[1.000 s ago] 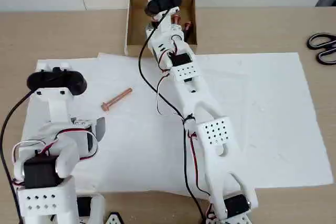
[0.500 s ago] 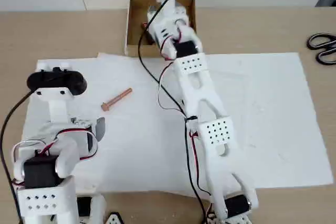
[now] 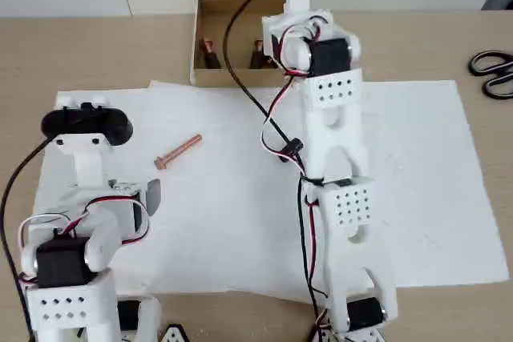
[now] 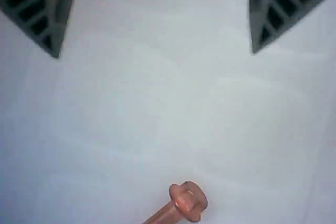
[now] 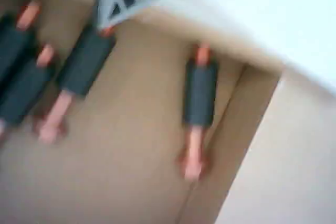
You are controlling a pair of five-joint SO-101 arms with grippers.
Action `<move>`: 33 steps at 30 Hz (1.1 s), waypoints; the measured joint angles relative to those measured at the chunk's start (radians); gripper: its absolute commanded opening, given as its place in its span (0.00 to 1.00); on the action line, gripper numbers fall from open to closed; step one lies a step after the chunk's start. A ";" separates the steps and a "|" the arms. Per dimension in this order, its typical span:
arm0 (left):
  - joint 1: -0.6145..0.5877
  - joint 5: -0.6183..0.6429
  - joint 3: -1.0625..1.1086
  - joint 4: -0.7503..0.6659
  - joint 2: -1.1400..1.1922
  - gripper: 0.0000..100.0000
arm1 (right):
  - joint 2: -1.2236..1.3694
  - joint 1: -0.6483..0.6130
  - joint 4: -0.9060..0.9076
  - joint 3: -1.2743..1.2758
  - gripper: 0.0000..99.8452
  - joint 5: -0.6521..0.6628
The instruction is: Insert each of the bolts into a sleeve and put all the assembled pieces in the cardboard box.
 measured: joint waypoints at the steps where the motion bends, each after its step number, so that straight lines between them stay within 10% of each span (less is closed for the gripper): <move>1: 0.000 0.000 0.000 0.000 0.000 0.22 | -0.021 0.000 0.049 0.000 0.21 0.000; 18: 0.000 0.000 0.054 -0.031 0.000 0.22 | -0.155 0.101 0.169 0.038 0.21 0.000; 33: 0.000 0.000 0.052 -0.031 0.000 0.22 | -0.733 0.083 0.169 0.951 0.21 -0.005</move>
